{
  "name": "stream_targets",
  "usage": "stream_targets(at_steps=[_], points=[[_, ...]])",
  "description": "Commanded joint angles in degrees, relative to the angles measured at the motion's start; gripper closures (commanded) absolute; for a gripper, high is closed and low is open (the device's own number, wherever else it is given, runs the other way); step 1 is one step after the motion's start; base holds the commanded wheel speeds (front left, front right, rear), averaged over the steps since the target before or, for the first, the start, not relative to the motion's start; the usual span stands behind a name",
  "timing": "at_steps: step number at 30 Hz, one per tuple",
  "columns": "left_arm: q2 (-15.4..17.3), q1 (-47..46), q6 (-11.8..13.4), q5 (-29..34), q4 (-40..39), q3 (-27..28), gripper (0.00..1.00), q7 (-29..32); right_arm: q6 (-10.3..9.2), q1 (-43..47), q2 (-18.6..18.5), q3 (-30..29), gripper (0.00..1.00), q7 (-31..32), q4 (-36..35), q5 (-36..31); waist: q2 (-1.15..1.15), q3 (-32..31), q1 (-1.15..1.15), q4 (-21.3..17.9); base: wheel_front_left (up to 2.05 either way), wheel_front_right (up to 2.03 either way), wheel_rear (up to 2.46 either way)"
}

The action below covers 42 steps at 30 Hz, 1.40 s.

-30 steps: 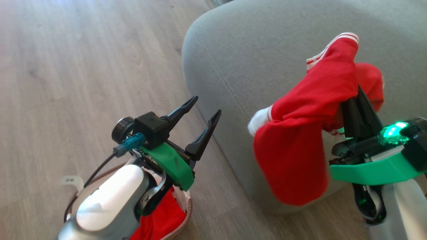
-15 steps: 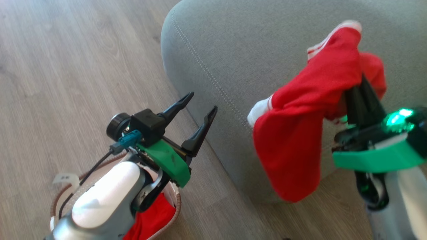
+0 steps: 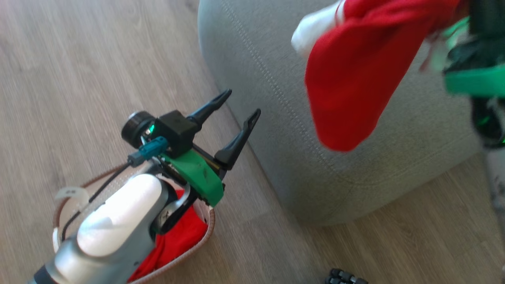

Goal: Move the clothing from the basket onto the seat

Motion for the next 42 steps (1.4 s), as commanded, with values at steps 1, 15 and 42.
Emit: stream_targets(at_steps=[1, 15, 42], points=[[1.65, -3.72, -0.26, 0.69, -2.42, 2.23, 0.0, 0.45, -0.01, -4.41, -1.79, 0.39, 1.0, -0.29, -0.02, 1.21, 0.0, 2.44, -0.01, 1.18, 0.0, 0.0, 0.0], [1.95, -10.55, -1.67, 2.89, -5.1, 1.45, 0.0, 3.11, -0.01, -22.87, -10.27, 0.2, 1.0, -0.29, 18.04, 4.18, 0.0, 13.77, -0.01, 5.96, 0.0, 0.0, 0.0], [1.1, -14.18, -2.1, 3.07, -3.61, 0.96, 0.0, 1.68, -0.01, -27.77, -11.6, 13.72, 1.0, 22.01, 52.58, 10.47, 0.0, 18.87, -0.01, 11.37, 0.0, 0.0, 0.0]])
